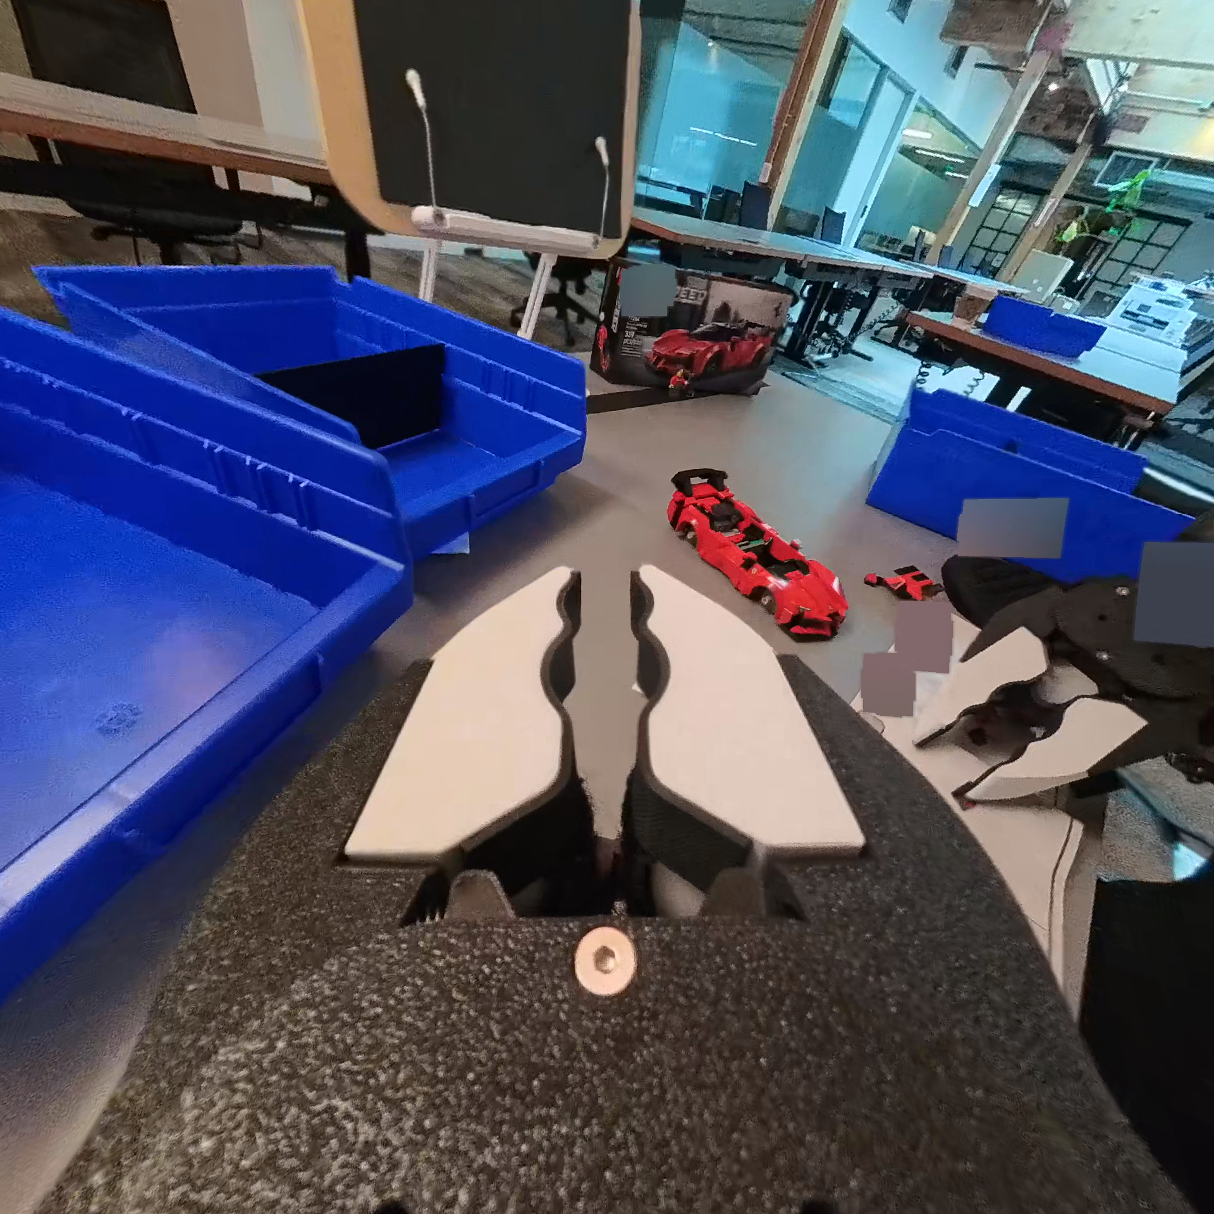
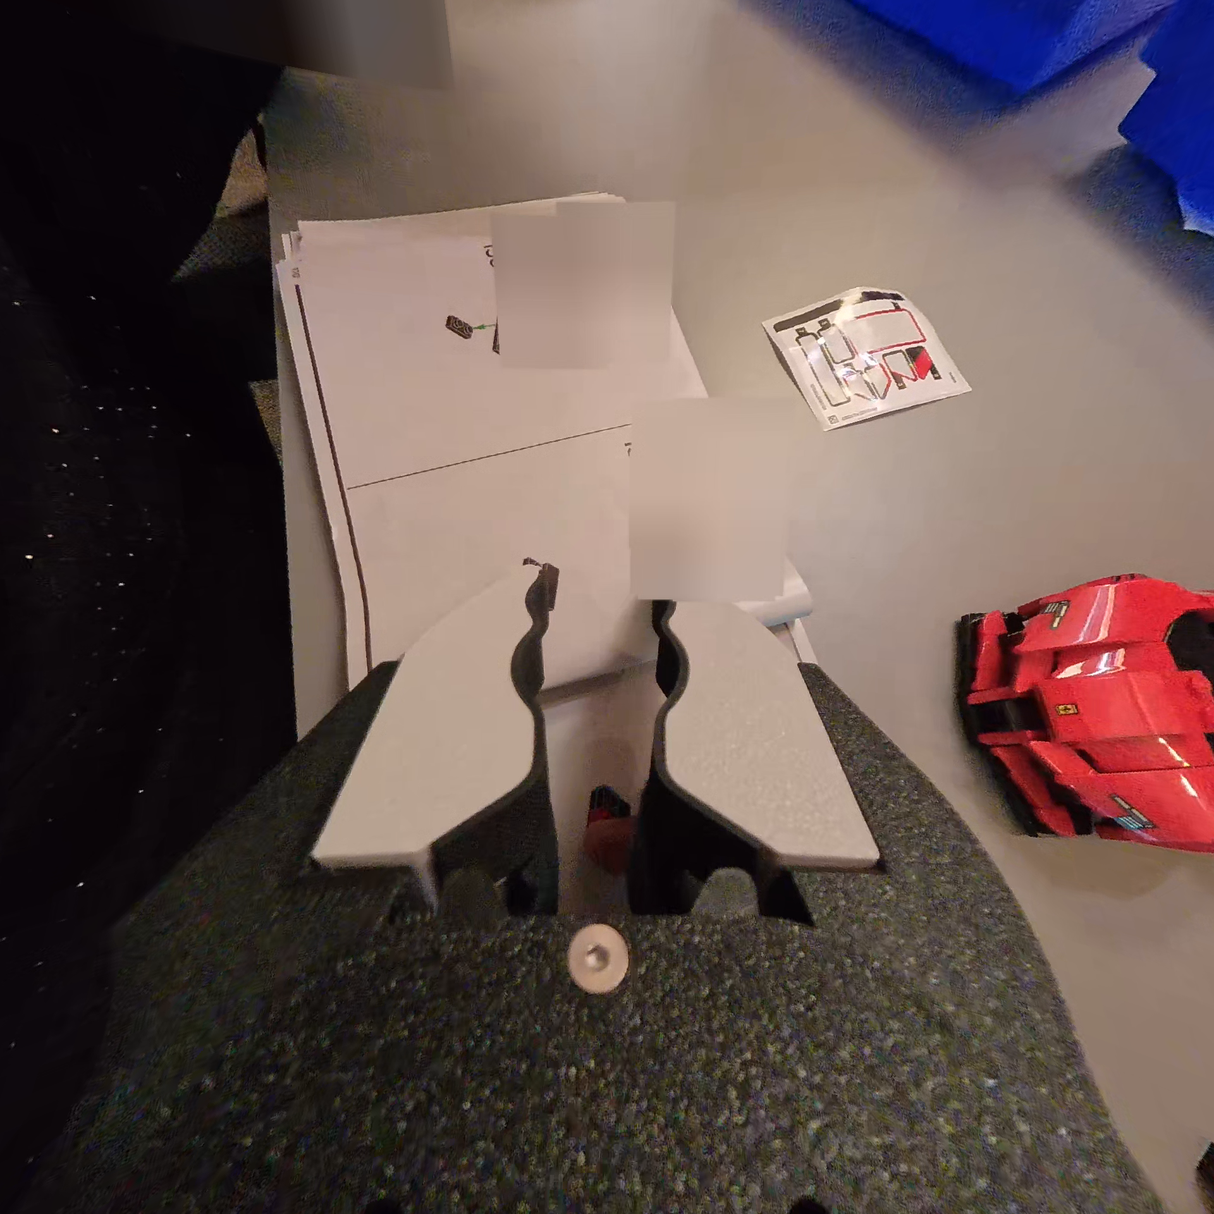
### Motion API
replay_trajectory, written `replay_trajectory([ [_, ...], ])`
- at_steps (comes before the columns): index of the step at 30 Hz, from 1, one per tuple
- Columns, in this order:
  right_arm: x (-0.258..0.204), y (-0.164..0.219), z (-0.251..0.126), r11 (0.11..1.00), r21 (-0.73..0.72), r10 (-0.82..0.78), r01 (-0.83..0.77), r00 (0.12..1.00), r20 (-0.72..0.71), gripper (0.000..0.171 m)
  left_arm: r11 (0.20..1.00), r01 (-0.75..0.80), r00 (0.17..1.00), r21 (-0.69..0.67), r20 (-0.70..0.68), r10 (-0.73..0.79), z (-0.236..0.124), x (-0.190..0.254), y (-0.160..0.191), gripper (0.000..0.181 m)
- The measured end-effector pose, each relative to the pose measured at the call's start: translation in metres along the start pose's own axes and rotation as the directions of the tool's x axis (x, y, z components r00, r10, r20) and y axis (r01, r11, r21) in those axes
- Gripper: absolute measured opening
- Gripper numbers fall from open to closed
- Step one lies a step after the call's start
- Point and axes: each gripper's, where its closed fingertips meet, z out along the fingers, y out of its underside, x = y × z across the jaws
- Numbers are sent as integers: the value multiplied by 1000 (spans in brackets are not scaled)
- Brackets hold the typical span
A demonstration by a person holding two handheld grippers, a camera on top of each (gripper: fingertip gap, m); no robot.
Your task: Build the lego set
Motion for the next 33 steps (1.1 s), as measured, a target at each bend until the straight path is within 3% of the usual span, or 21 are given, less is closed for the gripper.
replay_trajectory([
  [17, 1, -3, -2, 998, 20, -58, 59, 997, -57, 30, 1000, 2, 1000, 20, 4, -2, -15, -1, -6, 12],
  [20, 4, -10, -9, 995, 88, -39, 46, 996, -77, 42, 1000, 8, 1000, 12, 6, -8, -16, -2, -4, 11],
  [23, 8, -21, -22, 978, 206, 0, 18, 996, -86, 40, 1000, 7, 1000, 5, 5, -7, -17, -1, -4, 12],
  [28, 19, -33, -40, 932, 359, 88, -50, 992, -91, 29, 1000, -3, 1000, -9, 24, 3, -17, -3, -2, 12],
  [31, 20, -36, -43, 916, 394, 110, -76, 992, -64, 0, 1000, -1, 1000, -5, 24, 1, -18, -3, -3, 12],
  [33, 17, -37, -44, 915, 399, 88, -61, 995, -50, 0, 1000, -9, 1000, 2, 24, 9, -19, -2, -5, 12],
])
